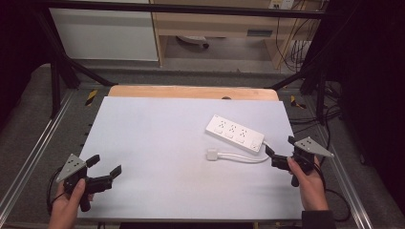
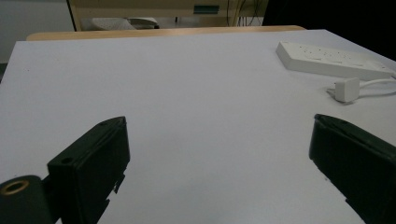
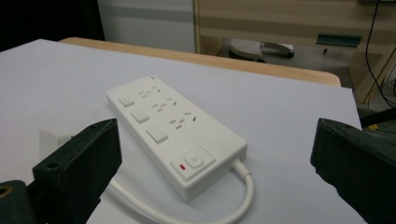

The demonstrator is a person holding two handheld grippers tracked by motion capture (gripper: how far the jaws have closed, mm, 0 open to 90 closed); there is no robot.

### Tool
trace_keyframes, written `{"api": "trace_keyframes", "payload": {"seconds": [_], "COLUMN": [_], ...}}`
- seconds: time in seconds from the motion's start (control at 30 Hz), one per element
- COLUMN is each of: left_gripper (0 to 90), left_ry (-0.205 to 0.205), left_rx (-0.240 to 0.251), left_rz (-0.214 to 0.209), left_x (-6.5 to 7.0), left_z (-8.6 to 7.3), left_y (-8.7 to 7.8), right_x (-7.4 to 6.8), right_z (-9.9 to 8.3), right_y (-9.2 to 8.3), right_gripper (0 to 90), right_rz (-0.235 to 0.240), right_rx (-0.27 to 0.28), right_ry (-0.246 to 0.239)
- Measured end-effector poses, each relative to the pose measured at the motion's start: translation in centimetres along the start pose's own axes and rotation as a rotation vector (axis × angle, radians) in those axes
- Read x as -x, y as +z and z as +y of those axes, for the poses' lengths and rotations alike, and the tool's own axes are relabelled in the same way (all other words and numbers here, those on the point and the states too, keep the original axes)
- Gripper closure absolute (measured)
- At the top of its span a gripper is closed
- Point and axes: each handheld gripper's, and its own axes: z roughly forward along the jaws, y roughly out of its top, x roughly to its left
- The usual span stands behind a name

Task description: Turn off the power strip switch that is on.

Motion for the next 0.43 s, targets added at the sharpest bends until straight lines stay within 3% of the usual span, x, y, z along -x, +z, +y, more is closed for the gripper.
{"api": "trace_keyframes", "payload": {"seconds": [0.23, 0.43], "left_gripper": [5.0, 5.0], "left_ry": [0.001, 0.004], "left_rx": [0.001, -0.001], "left_rz": [-0.001, -0.001], "left_x": [0.0, 0.0], "left_z": [0.0, 0.0], "left_y": [0.0, 0.0], "right_x": [-0.1, -0.7], "right_z": [-2.3, -4.6], "right_y": [0.5, 2.1], "right_gripper": [2.9, 3.2], "right_rz": [-0.014, 0.007], "right_rx": [-0.097, -0.308], "right_ry": [0.019, -0.024]}}
